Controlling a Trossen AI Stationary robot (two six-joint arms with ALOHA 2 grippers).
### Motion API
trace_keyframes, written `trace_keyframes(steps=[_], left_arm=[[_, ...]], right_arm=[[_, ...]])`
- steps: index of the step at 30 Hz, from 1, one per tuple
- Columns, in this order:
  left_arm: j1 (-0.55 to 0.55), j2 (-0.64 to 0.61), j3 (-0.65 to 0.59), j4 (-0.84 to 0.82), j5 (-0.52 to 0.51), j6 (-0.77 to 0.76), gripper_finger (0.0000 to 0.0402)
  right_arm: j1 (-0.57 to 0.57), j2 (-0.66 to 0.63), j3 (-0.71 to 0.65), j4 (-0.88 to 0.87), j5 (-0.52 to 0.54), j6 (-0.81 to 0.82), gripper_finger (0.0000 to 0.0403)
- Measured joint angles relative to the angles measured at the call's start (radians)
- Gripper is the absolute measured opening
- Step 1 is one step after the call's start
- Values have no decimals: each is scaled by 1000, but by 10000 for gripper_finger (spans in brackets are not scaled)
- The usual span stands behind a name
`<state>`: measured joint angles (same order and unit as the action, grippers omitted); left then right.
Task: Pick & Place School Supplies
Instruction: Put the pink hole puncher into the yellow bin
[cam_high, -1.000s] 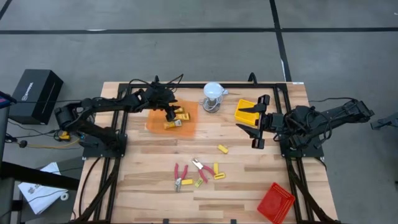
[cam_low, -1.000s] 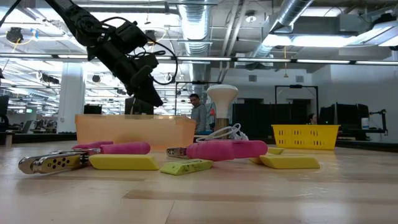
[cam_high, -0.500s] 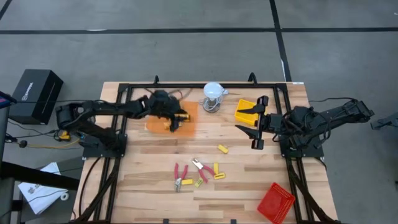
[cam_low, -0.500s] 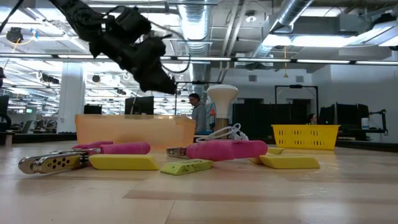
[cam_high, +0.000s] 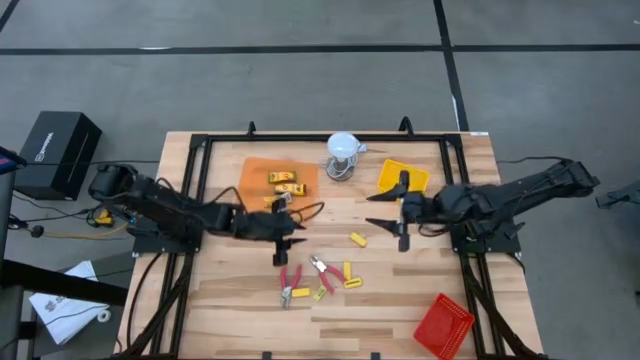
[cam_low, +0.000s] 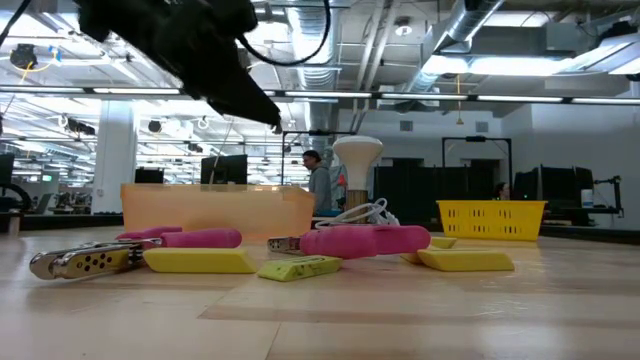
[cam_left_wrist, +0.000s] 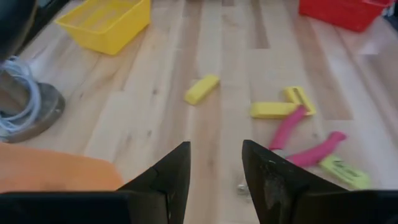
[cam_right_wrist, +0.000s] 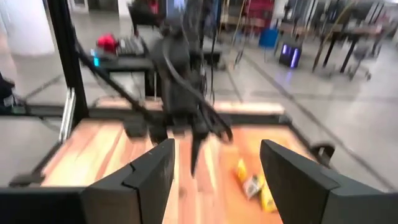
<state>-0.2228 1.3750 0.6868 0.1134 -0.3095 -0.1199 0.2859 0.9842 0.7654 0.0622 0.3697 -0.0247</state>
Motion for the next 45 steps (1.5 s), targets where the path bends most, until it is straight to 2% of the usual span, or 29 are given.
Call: trace_keyframes(steps=[5, 8, 13, 22, 34, 39, 45], left_arm=[[-83, 0, -20, 3, -78, -97, 138], [-110, 0, -70, 0, -135, -168, 135], [-135, 0, -168, 0, -160, -291, 132], [-190, 0, -209, 47, -199, -333, 131], [-232, 0, -209, 90, -199, -333, 131], [-232, 0, -209, 91, -199, -333, 131], [-231, 0, -209, 92, -199, -333, 131]], right_arm=[[0, 120, 0, -8, -2, 68, 228], [0, 208, 0, -7, -3, 131, 228], [0, 345, 0, -1, -6, 250, 228], [6, 509, 0, 82, -83, 410, 228], [9, 520, 0, 110, -85, 445, 228], [9, 527, 0, 106, -137, 493, 228], [28, 555, 1, 87, -145, 553, 228]])
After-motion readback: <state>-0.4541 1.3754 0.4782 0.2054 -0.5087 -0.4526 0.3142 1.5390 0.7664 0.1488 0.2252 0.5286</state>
